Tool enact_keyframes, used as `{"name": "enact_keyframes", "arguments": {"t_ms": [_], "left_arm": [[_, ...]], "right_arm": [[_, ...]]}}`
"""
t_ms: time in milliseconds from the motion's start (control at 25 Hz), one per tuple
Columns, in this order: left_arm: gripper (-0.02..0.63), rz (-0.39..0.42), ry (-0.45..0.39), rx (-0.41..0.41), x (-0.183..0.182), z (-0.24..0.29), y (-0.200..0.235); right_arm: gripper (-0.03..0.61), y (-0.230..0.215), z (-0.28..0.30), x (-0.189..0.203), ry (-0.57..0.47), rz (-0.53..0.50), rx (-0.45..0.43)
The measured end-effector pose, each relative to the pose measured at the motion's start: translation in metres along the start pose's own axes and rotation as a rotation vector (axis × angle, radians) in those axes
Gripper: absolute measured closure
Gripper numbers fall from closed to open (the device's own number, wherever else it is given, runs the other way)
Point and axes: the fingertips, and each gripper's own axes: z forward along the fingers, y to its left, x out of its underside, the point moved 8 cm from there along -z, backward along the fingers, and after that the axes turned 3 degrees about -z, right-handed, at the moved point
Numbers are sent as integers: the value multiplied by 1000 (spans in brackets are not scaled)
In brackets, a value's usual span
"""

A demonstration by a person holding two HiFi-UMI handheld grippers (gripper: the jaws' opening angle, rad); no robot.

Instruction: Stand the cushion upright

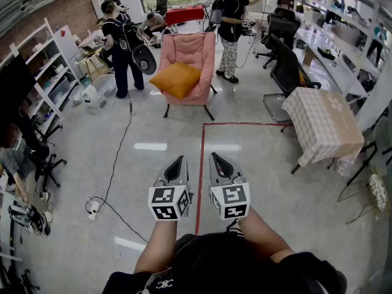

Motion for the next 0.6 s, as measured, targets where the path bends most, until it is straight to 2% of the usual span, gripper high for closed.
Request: {"name": "enact_keyframes", "arguments": {"t_ms": [600], "left_arm": [[617, -8, 1, 25, 1, 0, -9]], "right_arm": [[583, -2, -5, 1, -9, 22, 22]]}}
